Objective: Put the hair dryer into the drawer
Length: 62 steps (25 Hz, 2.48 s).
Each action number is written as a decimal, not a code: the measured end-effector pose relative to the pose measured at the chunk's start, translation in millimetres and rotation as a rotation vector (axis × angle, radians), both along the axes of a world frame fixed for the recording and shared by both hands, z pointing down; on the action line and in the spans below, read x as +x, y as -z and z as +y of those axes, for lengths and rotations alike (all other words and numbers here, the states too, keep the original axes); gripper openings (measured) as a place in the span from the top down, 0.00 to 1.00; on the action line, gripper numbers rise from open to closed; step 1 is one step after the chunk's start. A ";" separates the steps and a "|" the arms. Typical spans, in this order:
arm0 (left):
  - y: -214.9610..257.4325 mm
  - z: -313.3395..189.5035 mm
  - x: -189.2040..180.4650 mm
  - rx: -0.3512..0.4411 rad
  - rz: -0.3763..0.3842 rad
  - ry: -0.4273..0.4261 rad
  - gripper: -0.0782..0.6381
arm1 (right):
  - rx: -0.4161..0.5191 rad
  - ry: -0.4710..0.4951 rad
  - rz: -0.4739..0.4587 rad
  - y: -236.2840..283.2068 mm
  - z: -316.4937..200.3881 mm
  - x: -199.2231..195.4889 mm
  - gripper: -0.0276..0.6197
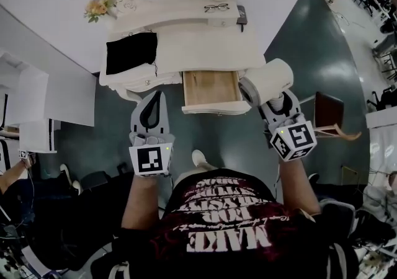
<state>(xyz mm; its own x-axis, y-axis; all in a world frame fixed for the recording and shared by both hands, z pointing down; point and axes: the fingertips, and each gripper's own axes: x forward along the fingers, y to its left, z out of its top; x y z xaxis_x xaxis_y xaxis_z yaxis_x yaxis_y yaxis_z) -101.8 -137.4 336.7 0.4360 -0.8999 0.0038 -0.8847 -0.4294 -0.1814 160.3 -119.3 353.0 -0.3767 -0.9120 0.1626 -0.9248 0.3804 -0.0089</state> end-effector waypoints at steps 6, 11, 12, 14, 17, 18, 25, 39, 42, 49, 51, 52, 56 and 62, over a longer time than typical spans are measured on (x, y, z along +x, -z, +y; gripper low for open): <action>-0.9 -27.8 -11.5 0.000 0.014 -0.036 0.88 | -0.011 -0.009 0.018 5.9 -21.5 -13.6 0.62; -10.1 -47.6 -25.5 -0.015 0.027 -0.065 0.88 | -0.016 -0.017 0.007 7.3 -35.2 -30.1 0.62; -10.4 -49.8 -26.9 -0.014 0.024 -0.069 0.88 | -0.019 -0.017 0.011 5.9 -36.1 -32.6 0.62; -10.1 -52.1 -28.5 -0.009 0.026 -0.076 0.88 | -0.031 -0.016 0.021 2.5 -37.2 -35.7 0.62; -11.0 -51.6 -29.0 -0.015 0.051 -0.082 0.88 | -0.045 -0.017 0.030 1.4 -36.5 -35.8 0.62; -13.2 -51.2 -29.2 -0.020 0.052 -0.084 0.88 | -0.047 -0.017 0.028 1.4 -36.2 -35.4 0.62; -27.0 -49.8 -38.6 -0.061 0.081 -0.052 0.88 | -0.078 0.011 0.018 -12.4 -47.3 -37.0 0.62; -33.2 -96.4 -21.6 -0.073 0.016 0.019 0.88 | -0.103 0.134 0.023 -45.9 -118.5 -36.0 0.62; -33.1 -110.9 -11.0 -0.079 0.022 0.016 0.88 | -0.124 0.157 0.033 -61.1 -139.6 -35.6 0.62; -44.1 -137.0 2.1 -0.100 0.029 0.024 0.88 | -0.222 0.245 0.063 -120.6 -167.0 -43.4 0.62; -46.1 -141.0 3.1 -0.110 0.033 0.031 0.88 | -0.240 0.271 0.077 -134.8 -172.6 -45.0 0.62; -47.4 -142.9 3.5 -0.113 0.031 0.034 0.88 | -0.248 0.283 0.082 -141.3 -176.0 -46.5 0.62; -54.8 -142.5 2.3 -0.127 0.023 0.049 0.88 | -0.293 0.326 0.104 -172.6 -182.4 -56.7 0.62; -68.9 -141.2 -4.6 -0.167 0.025 0.085 0.88 | -0.366 0.370 0.133 -217.7 -183.4 -69.3 0.62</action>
<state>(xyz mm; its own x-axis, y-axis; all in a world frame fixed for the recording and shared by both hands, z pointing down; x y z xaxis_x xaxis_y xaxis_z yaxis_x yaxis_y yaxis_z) -106.4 -278.6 405.6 0.3606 -0.9213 0.1458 -0.9224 -0.3754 -0.0911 91.0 -302.7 570.7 -0.6169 -0.5966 0.5134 -0.7314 0.6755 -0.0937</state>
